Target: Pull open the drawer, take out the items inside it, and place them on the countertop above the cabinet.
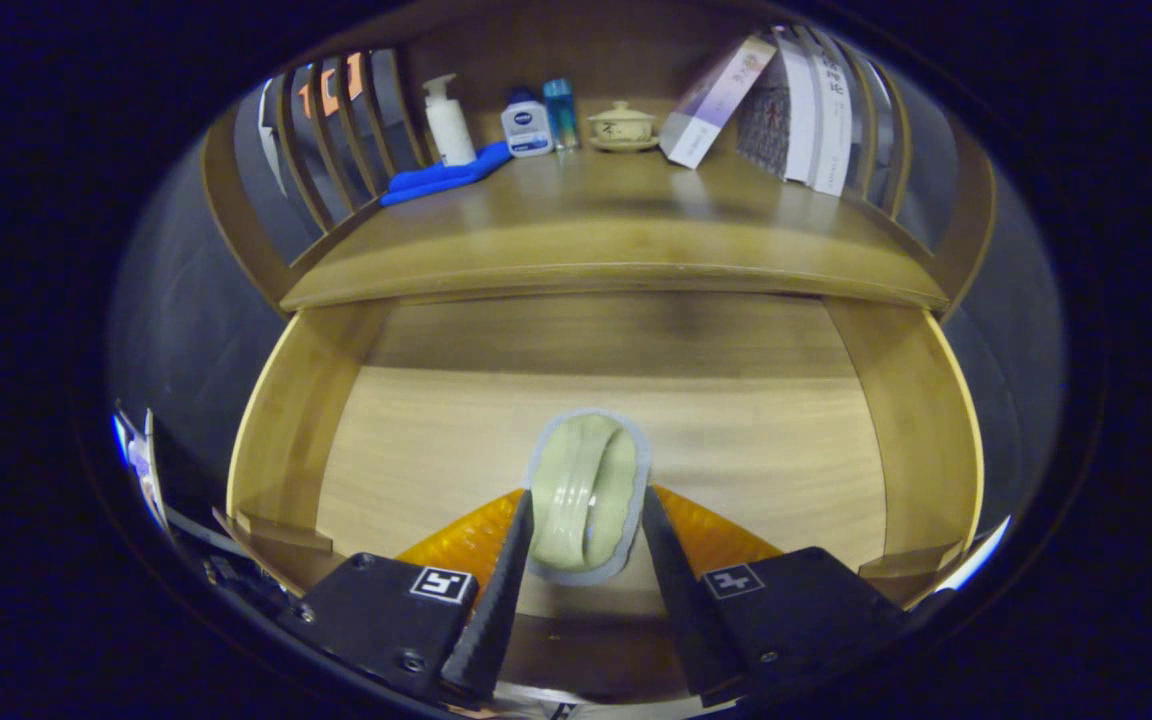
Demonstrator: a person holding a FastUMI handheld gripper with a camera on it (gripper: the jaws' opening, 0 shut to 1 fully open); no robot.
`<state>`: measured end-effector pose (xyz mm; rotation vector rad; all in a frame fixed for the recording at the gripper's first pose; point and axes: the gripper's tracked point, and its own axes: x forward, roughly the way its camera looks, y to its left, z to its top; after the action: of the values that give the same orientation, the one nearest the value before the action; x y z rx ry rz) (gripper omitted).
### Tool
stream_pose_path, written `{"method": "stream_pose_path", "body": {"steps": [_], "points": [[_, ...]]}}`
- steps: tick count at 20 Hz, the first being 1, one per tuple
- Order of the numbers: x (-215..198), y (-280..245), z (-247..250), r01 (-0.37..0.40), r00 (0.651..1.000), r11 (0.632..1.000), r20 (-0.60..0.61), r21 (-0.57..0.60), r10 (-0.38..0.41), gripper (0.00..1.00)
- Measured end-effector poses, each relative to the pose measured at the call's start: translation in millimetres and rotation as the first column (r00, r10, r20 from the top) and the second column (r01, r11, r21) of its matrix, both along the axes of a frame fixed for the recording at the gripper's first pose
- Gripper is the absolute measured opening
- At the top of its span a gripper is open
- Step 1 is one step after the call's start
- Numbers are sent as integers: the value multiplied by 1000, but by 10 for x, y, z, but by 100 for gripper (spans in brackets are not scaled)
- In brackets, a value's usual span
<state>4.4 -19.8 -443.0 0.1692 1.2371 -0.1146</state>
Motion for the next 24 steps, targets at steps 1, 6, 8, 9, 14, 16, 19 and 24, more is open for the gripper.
{"method": "stream_pose_path", "body": {"steps": [1,6,8,9,14,16,19,24], "points": [[13,-23,-31,8,1000,1000,-14,-8,-8,67],[94,-13,-162,37,997,999,-65,8,-36,56],[113,-8,-188,37,997,999,-70,7,-36,46],[102,-5,-210,41,996,999,-76,10,-41,38],[127,-65,-32,81,996,997,-48,15,-80,21],[176,-112,147,84,996,996,-16,11,-84,21],[224,-126,450,68,997,998,26,17,-68,20],[408,-184,872,46,994,999,99,-2,-45,20]]}}
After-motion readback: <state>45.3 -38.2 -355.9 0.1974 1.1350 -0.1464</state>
